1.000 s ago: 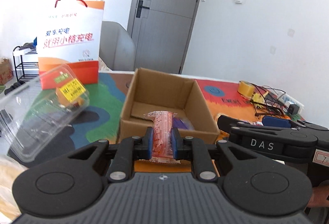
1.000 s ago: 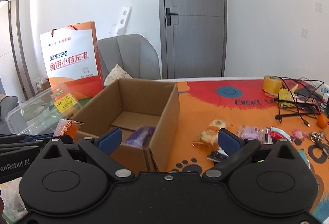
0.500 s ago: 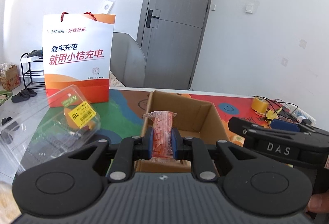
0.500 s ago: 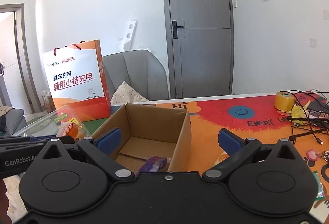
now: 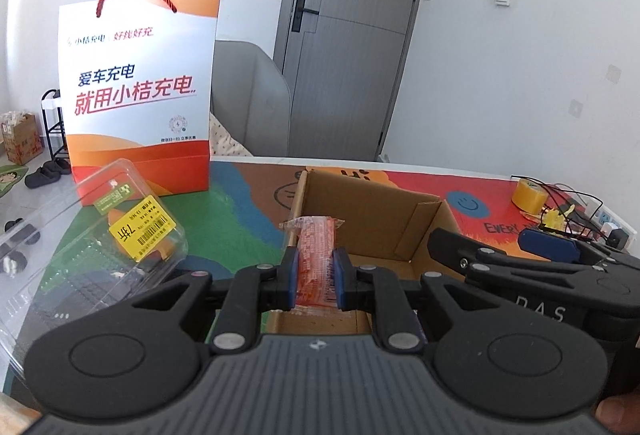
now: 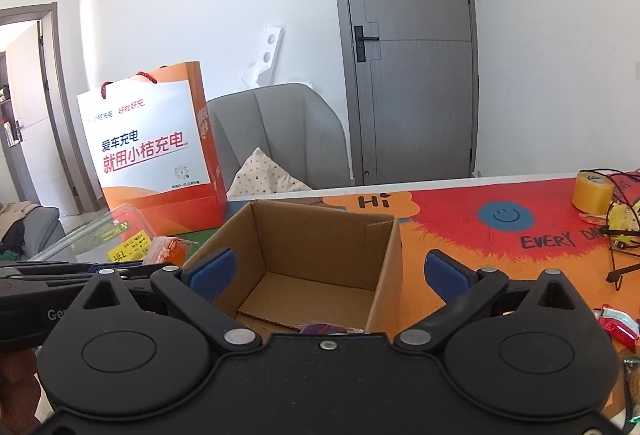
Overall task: Organize snacks
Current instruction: 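Carry the red stick snack into the box and open the left tool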
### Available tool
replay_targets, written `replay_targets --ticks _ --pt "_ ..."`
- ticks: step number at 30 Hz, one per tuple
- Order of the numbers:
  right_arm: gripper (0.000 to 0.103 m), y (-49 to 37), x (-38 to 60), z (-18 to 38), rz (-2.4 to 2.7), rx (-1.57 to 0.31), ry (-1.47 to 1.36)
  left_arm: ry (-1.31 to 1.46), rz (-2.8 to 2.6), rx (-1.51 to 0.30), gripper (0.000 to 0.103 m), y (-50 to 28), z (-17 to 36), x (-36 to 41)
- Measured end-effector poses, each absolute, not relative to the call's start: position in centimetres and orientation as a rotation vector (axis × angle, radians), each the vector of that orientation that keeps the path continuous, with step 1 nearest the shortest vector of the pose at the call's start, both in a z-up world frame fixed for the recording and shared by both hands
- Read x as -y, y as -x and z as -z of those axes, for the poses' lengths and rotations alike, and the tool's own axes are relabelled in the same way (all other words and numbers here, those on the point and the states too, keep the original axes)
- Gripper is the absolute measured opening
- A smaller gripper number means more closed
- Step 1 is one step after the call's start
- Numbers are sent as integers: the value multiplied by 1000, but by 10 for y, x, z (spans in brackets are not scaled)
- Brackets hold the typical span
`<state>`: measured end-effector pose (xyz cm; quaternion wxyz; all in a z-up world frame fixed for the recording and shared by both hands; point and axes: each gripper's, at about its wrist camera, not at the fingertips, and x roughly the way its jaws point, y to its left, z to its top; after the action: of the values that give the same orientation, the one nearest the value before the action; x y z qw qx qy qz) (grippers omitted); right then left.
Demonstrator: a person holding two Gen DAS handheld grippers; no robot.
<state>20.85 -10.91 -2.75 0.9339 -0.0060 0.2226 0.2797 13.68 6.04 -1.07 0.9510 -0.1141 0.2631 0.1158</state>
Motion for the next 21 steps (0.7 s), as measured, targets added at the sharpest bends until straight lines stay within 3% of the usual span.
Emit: replay_targets --ticks 14,19,21 --pt "102 -228 105 38 -582 -502 18 290 -283 -545 21 -144 14 -72" --pt "102 -225 107 39 -573 -517 24 289 -286 -550 33 -139 16 -71" --pt "103 -222 110 39 -564 -519 27 288 -283 -545 47 -137 16 -69"
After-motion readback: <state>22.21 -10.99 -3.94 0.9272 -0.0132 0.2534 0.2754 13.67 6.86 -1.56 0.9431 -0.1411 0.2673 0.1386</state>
